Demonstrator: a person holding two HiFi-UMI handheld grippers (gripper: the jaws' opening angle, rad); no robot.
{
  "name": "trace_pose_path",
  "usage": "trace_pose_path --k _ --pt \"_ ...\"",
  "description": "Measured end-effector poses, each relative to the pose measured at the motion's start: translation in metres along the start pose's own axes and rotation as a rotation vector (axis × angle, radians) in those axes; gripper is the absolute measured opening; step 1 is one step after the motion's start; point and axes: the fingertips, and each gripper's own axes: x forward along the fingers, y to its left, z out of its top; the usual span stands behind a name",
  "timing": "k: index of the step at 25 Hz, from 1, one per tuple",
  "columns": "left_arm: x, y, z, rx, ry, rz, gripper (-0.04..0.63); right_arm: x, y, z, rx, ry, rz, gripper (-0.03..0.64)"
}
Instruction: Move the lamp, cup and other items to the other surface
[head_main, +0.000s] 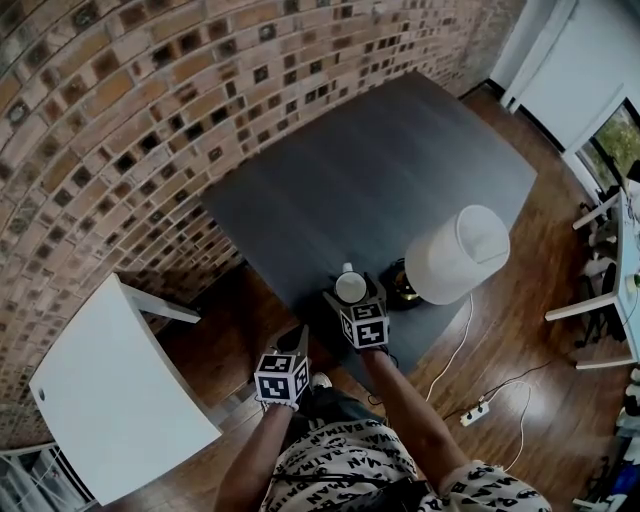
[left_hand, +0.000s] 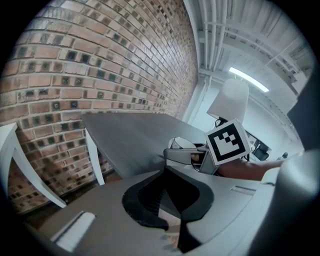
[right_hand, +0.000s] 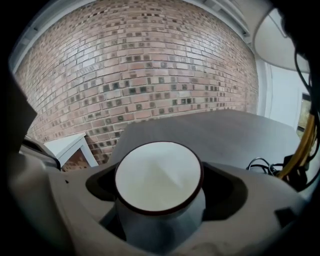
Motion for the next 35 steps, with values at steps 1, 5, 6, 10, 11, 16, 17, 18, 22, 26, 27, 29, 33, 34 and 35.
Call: trace_pose_path --k 1,5,6,10,11,16,17,18,22,26,27,29,33,34,35 --pt "0.0 0.001 0.0 -0.002 0.001 0.001 0.0 0.0 0.0 0.0 -0.001 0.0 0.003 0.474" --pt "-0.001 0.007 0.0 -0.007 0.002 0.011 0.0 0.002 0.002 0.001 -0.002 -0.004 0.023 0.457" --pt "0.0 0.009 0.001 -0.01 0.001 0.015 0.0 0.002 0.002 0.001 -0.007 -0.005 0.022 0.448" --pt "0.0 0.015 0.004 -0.025 -0.008 0.03 0.0 0.003 0.002 0.003 -0.016 -0.012 0.009 0.43" --pt "-0.001 0.016 0.004 -0.027 -0.009 0.033 0.0 0.003 0.001 0.003 -0.017 -0.012 0.007 0.428" --pt "-0.005 0.021 0.011 -0.026 -0.02 0.053 0.0 -0.001 0.002 0.008 -0.036 -0.017 -0.004 0.422" --pt "-0.008 0.022 0.013 -0.028 -0.024 0.06 0.0 -0.003 0.003 0.011 -0.047 -0.02 0.0 0.422" --pt "-0.011 0.024 0.014 -0.031 -0.028 0.067 0.0 -0.005 0.006 0.014 -0.057 -0.022 0.007 0.422" --pt "-0.031 0.031 0.024 -0.05 -0.066 0.113 0.0 -0.013 0.023 0.032 -0.085 -0.044 0.046 0.422" --pt "-0.06 0.038 0.026 -0.073 -0.114 0.16 0.0 -0.027 0.051 0.047 -0.133 -0.061 0.089 0.422" --pt "-0.069 0.041 0.025 -0.079 -0.126 0.173 0.0 -0.031 0.062 0.049 -0.147 -0.063 0.1 0.422" --pt "-0.092 0.053 0.021 -0.101 -0.157 0.217 0.0 -0.034 0.091 0.056 -0.182 -0.07 0.145 0.422" --pt "-0.147 0.083 -0.001 -0.148 -0.204 0.296 0.0 -0.037 0.166 0.055 -0.249 -0.085 0.239 0.422" --pt "-0.162 0.091 -0.009 -0.159 -0.209 0.314 0.0 -0.039 0.188 0.053 -0.262 -0.086 0.266 0.422" --pt "-0.178 0.099 -0.018 -0.171 -0.215 0.335 0.0 -0.041 0.213 0.051 -0.276 -0.086 0.297 0.422"
